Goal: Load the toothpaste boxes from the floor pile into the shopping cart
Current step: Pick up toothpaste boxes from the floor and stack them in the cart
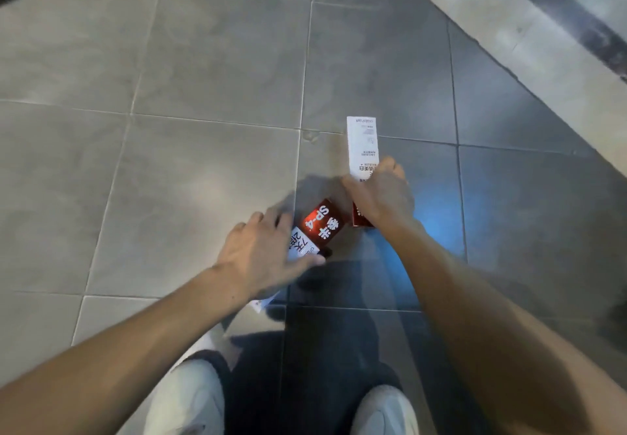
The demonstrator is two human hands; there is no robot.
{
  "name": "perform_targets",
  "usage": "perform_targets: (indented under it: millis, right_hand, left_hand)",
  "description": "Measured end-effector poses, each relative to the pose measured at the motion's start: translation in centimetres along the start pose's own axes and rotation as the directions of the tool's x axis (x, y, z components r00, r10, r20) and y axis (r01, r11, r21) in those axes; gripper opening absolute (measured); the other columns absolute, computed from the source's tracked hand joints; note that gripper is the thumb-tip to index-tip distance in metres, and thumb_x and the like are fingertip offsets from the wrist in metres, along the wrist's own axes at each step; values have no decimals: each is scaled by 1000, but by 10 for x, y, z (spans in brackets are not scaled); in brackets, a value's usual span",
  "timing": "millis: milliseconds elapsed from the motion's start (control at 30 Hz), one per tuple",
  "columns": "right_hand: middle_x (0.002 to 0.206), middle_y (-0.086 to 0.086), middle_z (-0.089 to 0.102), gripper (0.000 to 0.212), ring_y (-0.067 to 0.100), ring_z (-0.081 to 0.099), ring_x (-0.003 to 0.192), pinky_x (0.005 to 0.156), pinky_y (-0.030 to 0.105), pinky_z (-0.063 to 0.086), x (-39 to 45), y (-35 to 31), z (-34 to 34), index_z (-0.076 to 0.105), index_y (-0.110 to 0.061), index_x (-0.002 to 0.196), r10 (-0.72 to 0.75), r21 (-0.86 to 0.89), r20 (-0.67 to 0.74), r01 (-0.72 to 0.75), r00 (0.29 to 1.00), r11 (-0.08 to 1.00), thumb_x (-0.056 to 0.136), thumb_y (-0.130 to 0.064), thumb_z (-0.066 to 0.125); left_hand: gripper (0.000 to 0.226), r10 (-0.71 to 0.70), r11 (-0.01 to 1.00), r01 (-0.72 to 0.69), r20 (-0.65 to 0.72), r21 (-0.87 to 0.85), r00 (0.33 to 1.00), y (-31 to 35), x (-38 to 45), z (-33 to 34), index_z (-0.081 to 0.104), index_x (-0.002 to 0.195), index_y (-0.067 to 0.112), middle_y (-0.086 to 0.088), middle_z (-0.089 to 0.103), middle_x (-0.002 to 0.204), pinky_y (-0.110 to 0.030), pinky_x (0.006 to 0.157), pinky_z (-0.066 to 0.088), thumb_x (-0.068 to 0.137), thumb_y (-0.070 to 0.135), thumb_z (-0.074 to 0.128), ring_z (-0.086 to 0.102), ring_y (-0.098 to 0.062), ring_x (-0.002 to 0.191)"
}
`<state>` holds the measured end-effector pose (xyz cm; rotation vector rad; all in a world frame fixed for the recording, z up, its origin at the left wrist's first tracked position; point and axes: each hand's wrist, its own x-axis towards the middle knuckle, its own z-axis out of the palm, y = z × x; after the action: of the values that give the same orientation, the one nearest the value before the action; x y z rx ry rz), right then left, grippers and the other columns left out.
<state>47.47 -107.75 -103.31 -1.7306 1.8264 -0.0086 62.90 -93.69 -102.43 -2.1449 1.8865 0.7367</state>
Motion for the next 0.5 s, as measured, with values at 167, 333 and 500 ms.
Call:
perform_targets:
  millis: [167, 333, 500]
  right_hand:
    - [119, 9, 44, 51, 32, 47, 106, 86, 39, 39, -8, 9, -4, 40, -9, 114, 2, 129, -30, 2, 1000, 992, 86, -44, 64]
    - [114, 8, 52, 46, 24, 51, 101, 80, 37, 43, -25, 13, -17, 39, -11, 109, 9, 363, -45, 8, 999, 932, 86, -37, 69]
    - [99, -4, 66, 50, 15, 67, 85, 74, 37, 55, -57, -22, -53, 40, -15, 114, -17, 566, -20, 25, 1000, 824, 84, -29, 78]
  left_hand:
    - [68, -74, 994, 73, -1, -83, 997, 14, 1, 17, 39, 129, 19, -5, 54, 127, -41, 88, 51, 85, 67, 60, 56, -24, 114]
    - [52, -256, 793, 177, -56, -583, 965, 5, 8, -6, 37, 114, 23, 7, 57, 98, -25, 61, 45, 88, 59, 65, 58, -8, 74]
    - [50, -413, 360, 73, -89, -930, 906, 8, 5, -76, 42, 111, 19, 4, 65, 96, -28, 69, 51, 89, 55, 68, 66, -10, 84]
